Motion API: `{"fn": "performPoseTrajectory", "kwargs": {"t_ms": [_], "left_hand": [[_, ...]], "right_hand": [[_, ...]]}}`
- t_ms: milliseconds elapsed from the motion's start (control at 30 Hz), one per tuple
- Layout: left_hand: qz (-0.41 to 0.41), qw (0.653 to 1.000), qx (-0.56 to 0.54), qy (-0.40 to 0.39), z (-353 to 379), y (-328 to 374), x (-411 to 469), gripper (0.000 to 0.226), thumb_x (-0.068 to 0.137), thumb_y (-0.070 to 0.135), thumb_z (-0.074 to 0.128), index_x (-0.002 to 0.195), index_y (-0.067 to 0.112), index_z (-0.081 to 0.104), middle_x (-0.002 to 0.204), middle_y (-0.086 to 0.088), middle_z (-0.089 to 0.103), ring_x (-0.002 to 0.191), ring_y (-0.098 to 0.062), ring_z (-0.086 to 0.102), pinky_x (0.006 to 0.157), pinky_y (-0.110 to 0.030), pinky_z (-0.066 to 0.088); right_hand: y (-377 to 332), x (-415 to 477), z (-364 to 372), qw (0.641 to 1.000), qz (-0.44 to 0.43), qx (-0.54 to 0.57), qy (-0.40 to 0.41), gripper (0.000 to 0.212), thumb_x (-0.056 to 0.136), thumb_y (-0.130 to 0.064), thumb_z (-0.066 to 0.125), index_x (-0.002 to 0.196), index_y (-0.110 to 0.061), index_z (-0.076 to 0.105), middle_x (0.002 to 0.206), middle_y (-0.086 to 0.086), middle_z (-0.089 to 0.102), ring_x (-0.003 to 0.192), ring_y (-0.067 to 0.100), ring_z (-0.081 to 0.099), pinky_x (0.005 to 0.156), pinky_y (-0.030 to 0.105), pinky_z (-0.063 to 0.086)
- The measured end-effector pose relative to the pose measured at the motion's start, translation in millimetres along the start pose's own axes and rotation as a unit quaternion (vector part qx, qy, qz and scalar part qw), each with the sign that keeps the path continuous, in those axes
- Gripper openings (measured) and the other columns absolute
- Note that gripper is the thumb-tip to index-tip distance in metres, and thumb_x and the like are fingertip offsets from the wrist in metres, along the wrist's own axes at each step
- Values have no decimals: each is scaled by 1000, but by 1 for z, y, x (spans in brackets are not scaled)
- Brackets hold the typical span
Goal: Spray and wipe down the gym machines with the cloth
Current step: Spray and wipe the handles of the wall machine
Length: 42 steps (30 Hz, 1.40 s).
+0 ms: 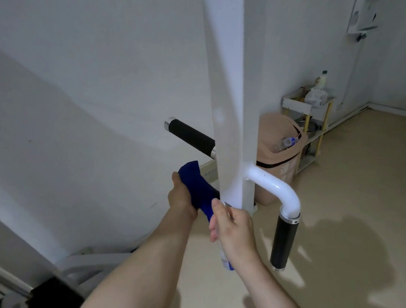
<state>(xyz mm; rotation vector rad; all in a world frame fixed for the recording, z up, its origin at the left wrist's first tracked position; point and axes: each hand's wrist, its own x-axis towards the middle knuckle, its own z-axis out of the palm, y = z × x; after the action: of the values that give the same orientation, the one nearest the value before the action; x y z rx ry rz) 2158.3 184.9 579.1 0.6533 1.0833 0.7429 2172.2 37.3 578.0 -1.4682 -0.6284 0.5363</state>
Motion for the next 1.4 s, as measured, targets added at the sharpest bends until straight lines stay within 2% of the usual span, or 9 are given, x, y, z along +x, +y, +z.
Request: {"fn": "performPoseTrajectory", "kwargs": {"t_ms": [233,367,500,700,867,967,1133,1300,1400], "left_hand": [[12,991,75,-111,-3,-17,-25,57,97,47,49,124,-3,52,109,-15,68,92,-27,69,63,-31,58],[1,991,-90,-95,-3,-22,-24,52,98,49,45,122,4,56,110,-13,69,96,-27,67,74,-36,57],[-54,965,-198,-163,18,-38,-30,49,95,56,39,82,12,57,66,-6,59,60,-21,58,52,-26,48],[-59,963,-59,-255,10,-80,-25,46,93,46,42,58,17,48,44,0,39,37,-13,33,46,-26,17],[40,997,9,-64,-19,-42,-29,36,94,46,45,107,14,57,81,-5,60,64,-19,54,59,-29,42],[123,992,30,-10,-38,8,-37,24,97,43,50,92,23,59,88,2,62,77,-16,60,74,-36,50],[312,873,372,-39,-30,16,-37,48,76,53,61,77,5,60,78,-18,64,64,-22,56,62,-35,46],[288,955,66,18,-30,60,-20,9,89,24,67,89,21,59,93,0,66,87,-19,63,71,-31,54],[308,946,101,-9,-26,90,-12,9,88,27,66,91,25,58,98,0,66,93,-21,63,80,-38,56]], "right_hand": [[-1,8,-16,1000,16,3,27,60,88,-51,51,56,1,55,46,8,54,45,14,51,59,25,44],[-3,8,-13,999,23,14,28,57,84,-53,50,50,-8,53,43,6,53,45,15,51,60,28,44],[-5,7,-17,998,21,26,48,56,96,-39,55,47,-10,54,43,8,53,45,18,52,64,32,47],[-10,13,-30,997,9,52,62,56,88,-42,55,43,-7,54,38,10,50,42,22,50,59,26,44],[-14,4,-39,998,14,49,36,53,81,-45,50,46,-6,52,41,12,49,42,19,47,48,14,40],[-18,4,-35,998,26,49,17,55,95,-34,58,48,-4,51,44,15,48,38,16,43,43,14,35],[-15,-4,-31,999,35,18,5,55,97,-36,55,48,-10,54,43,7,53,44,17,46,51,21,37],[-20,-7,-36,998,53,-2,15,53,98,-32,51,52,-8,55,46,7,55,46,20,39,44,21,32],[-23,-7,-35,998,54,-2,25,54,98,-35,52,52,-8,55,44,4,54,42,19,36,42,23,29]]}}
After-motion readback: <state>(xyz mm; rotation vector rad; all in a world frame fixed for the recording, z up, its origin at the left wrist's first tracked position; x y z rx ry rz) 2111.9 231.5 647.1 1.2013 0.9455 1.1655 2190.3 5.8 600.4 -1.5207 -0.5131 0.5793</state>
